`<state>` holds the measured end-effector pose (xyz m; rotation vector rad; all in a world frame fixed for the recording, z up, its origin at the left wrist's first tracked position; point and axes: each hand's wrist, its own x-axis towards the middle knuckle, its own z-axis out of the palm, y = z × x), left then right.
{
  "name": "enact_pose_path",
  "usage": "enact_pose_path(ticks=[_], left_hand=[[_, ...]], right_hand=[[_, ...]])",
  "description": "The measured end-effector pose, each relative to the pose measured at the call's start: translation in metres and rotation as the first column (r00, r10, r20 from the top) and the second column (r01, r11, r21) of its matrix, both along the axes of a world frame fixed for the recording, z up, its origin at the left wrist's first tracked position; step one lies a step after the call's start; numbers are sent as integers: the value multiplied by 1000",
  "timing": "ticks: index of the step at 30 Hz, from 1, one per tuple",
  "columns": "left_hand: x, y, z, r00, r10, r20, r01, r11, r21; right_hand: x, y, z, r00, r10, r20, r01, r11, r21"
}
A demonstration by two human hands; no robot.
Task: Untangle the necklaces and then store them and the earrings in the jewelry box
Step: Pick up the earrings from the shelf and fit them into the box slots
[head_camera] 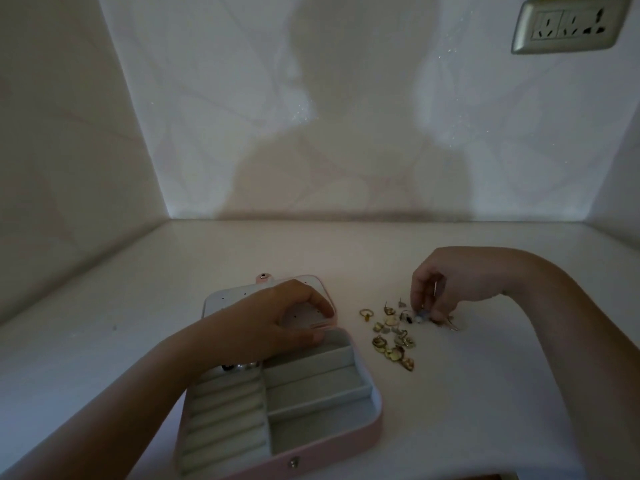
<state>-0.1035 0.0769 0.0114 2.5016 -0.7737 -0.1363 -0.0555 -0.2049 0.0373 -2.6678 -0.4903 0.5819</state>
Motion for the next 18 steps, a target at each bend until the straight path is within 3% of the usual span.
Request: enact_pose_path(ticks=[9, 18], left_hand=[[3, 4, -2, 1000, 3, -26, -4, 1000, -15], [6, 3, -5, 1000, 3, -30, -4, 999, -43]], right_hand=[[3, 10, -7, 988, 2, 156, -5, 1000, 15], [5, 13, -13, 989, 18, 148, -19, 1000, 2]])
